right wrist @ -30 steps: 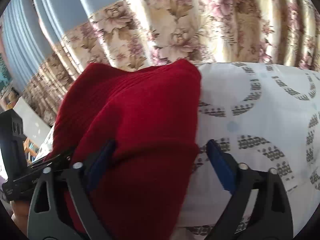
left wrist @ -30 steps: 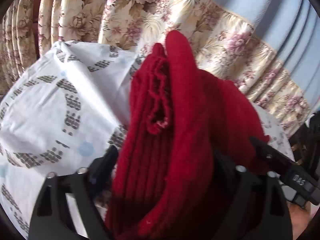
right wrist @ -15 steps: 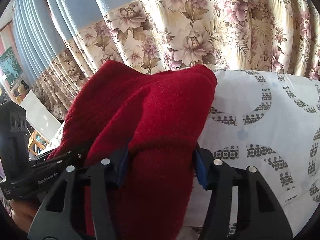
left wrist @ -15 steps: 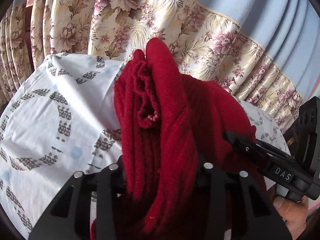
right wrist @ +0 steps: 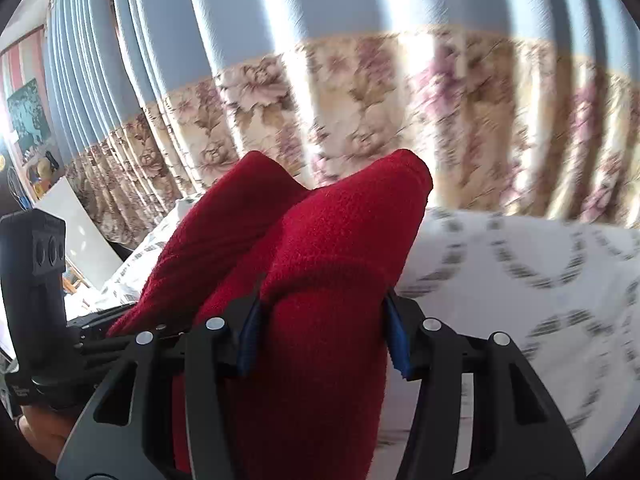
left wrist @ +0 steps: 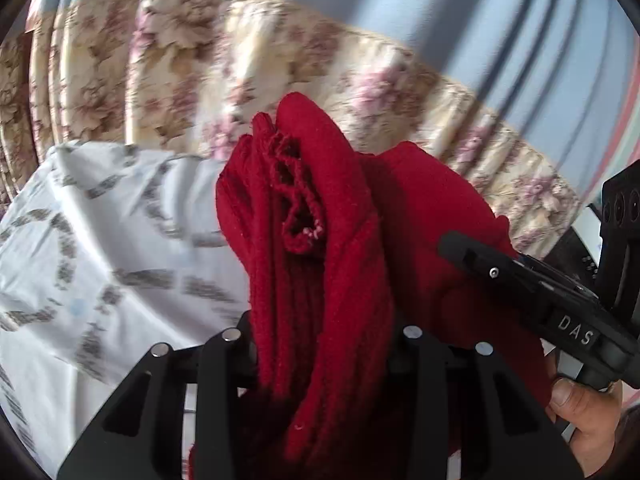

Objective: Fold small clothes
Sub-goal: 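Lift the folded sweater with both grippers and carry it across the bed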

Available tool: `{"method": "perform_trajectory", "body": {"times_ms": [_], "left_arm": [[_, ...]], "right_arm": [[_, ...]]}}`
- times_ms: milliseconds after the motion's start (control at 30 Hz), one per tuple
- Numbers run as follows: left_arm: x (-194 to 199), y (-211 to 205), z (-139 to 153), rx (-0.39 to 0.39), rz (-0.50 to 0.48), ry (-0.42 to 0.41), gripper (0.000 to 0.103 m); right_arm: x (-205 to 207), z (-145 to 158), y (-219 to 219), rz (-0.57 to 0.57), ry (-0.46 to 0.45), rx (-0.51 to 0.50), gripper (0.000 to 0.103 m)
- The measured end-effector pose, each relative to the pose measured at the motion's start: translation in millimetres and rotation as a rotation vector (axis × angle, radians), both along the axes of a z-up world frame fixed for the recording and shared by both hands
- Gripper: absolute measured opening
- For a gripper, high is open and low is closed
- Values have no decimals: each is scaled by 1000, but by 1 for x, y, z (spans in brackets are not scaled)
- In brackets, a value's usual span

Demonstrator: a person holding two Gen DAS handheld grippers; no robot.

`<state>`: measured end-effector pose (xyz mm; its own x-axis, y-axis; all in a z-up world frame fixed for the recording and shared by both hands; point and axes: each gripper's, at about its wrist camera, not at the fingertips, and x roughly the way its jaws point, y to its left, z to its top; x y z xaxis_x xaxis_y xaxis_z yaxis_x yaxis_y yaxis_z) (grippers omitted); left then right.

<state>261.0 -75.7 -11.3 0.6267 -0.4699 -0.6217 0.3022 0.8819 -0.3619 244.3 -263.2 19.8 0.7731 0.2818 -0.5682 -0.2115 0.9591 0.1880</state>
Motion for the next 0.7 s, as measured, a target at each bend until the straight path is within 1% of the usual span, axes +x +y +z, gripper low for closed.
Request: {"method": "perform_trajectory", "body": {"times_ms": [100,167,267,333,433,533,633,700], "left_arm": [[-6,-36,11,-13,-28,-9,39],[-11,-64,17,-22,-39,-11,39],[-21,-114,20,-11,-55,-13,39],[-27,-149,18,-11,-72,1,39],[-32,-197,7,-5,-98,23,39],[-37,-232,-9,16,-118,41,39],[-43,-258,-28,49,-138,62,39],[-49,-268,-38,86,-131,50,40]], "right_arm": [[-16,15,-42,-23,-10,-34,52],[-26,19,-66,-36,-13,-51,53],[-40,19,-108,-57,-8,-107,53],[-47,17,-132,-70,-3,-135,53],[-62,1,-175,-92,20,-161,53],[-68,-22,-205,-110,52,-158,53],[-73,-44,-224,-116,82,-147,53],[-76,-61,-231,-123,96,-157,53]]}}
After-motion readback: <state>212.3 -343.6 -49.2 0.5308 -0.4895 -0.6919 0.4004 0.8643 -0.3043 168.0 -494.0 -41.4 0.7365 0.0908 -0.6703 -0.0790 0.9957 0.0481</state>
